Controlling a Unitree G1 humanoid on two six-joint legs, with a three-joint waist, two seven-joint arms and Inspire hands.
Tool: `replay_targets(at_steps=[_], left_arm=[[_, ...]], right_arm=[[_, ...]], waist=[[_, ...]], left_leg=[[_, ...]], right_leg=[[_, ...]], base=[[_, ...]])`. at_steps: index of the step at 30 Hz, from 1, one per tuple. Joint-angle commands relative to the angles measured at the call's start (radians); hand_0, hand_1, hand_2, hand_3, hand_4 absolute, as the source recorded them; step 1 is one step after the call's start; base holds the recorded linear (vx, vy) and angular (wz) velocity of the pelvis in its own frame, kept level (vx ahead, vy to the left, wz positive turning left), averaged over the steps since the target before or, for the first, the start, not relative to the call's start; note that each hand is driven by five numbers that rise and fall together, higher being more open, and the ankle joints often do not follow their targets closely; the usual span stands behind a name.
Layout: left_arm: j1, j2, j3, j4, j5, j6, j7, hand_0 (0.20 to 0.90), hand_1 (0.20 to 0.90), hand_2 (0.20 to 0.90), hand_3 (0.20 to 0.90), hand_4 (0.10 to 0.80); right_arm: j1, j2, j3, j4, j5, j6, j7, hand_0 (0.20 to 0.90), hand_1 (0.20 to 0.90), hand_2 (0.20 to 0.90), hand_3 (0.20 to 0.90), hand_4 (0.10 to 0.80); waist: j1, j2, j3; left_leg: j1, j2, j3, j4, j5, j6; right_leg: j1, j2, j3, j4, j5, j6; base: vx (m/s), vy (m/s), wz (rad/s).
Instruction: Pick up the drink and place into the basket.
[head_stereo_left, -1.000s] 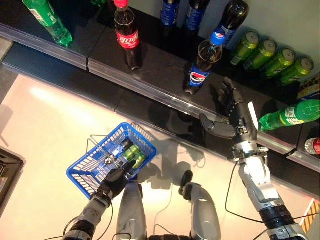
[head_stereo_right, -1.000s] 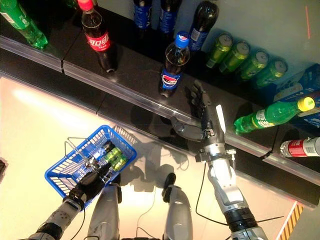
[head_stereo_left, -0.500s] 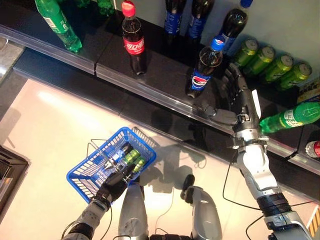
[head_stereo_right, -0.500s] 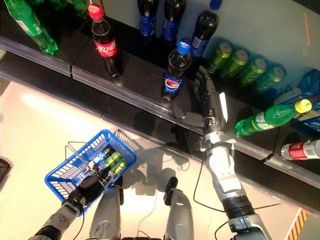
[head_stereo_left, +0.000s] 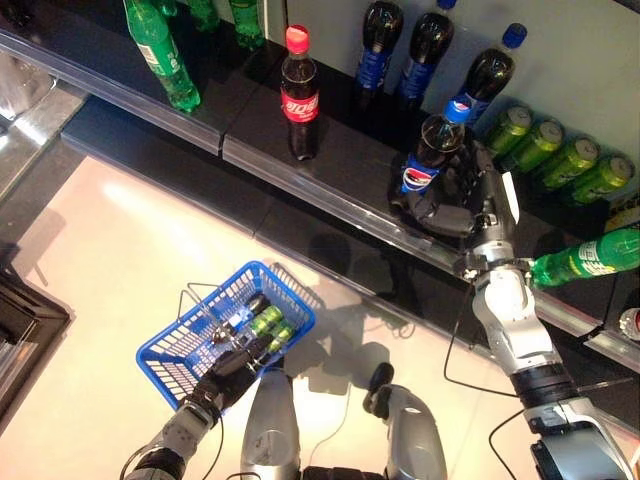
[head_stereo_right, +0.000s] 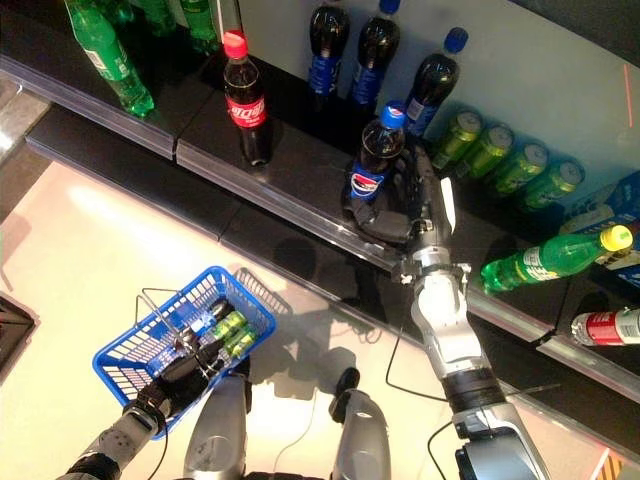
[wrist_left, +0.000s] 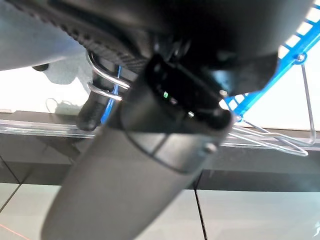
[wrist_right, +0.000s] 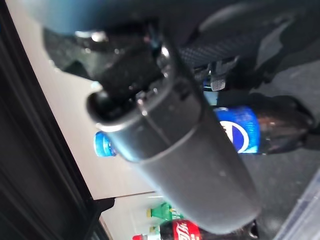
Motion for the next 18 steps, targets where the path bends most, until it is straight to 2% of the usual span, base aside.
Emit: replay_targets(at_steps=[1, 18], left_arm=[[0.078, -0.036, -0.088, -0.114, 0.025, 0.036, -0.15, 0.3, 0.3, 0.3, 0.2, 0.1], [0.053, -0.018, -0.134, -0.095, 0.033, 0.051, -0.167, 0.3, 0.3, 0.3, 0.2, 0.1]], right_arm=[[-0.112, -0.114, -0.072, -0.018, -0.008, -0.037, -0.059, 0.9, 0.9, 0.9, 0.9, 0.8], [-0.307, -0.161, -0.008, 0.186, 0.091, 0.04, -0.052, 0.9, 0.9, 0.9, 0.9, 0.8]], waist=[[0.023, 0.023, -0.093], [0.055, 0.04, -0.078]], left_leg=[[-0.065, -0.003, -0.016, 0.023, 0.094, 0.038], [-0.063, -0.012, -0.032, 0.02, 0.103, 0.033]], right_leg=[[0.074, -0.006, 0.003, -0.036, 0.045, -0.012], [0.091, -0.01, -0.016, -0.04, 0.051, -0.015]], base=[[0.043, -0.001, 0.03], [0.012, -0.002, 0.03]])
